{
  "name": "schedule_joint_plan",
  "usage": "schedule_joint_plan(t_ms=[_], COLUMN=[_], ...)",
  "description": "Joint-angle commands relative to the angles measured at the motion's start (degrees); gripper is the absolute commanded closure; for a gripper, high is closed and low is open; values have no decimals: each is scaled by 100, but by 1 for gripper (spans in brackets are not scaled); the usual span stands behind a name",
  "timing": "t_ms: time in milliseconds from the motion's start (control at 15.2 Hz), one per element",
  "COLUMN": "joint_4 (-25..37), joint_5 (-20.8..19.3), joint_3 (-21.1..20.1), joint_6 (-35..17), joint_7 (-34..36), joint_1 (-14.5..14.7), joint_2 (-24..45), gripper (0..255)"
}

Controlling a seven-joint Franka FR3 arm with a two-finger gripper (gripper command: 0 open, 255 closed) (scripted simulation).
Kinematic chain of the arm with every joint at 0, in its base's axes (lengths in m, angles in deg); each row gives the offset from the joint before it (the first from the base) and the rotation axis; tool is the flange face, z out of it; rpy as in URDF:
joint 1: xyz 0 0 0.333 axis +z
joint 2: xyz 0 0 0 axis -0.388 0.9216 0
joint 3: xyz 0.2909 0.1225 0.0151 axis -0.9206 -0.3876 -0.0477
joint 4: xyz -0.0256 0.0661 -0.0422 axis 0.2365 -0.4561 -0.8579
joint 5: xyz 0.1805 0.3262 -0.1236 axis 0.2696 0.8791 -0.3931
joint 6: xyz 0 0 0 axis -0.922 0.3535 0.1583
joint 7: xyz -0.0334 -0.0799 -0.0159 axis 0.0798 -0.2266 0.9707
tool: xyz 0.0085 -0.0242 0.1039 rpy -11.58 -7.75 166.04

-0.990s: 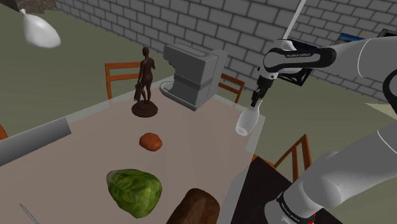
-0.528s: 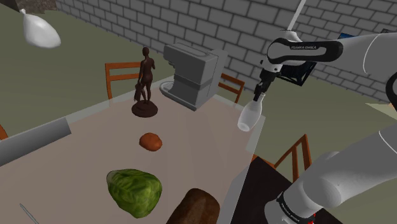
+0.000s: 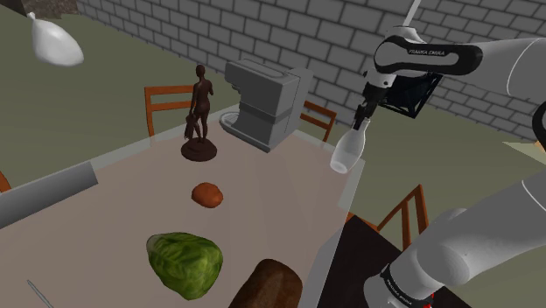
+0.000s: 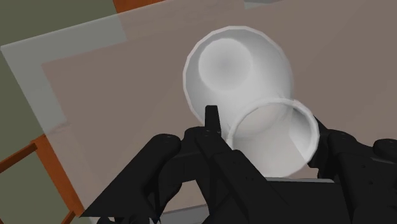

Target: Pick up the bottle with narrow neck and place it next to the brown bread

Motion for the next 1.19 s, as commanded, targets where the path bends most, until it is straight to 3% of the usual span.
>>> schedule_joint_plan(t_ms=[0, 1122], joint_4=[137, 1702], joint_5=[3, 98], joint_3=[-14, -36], joint_6=[147, 1470], joint_7=[4, -96], joint_1=[6, 45], joint_2=[-10, 241], gripper=[255, 255])
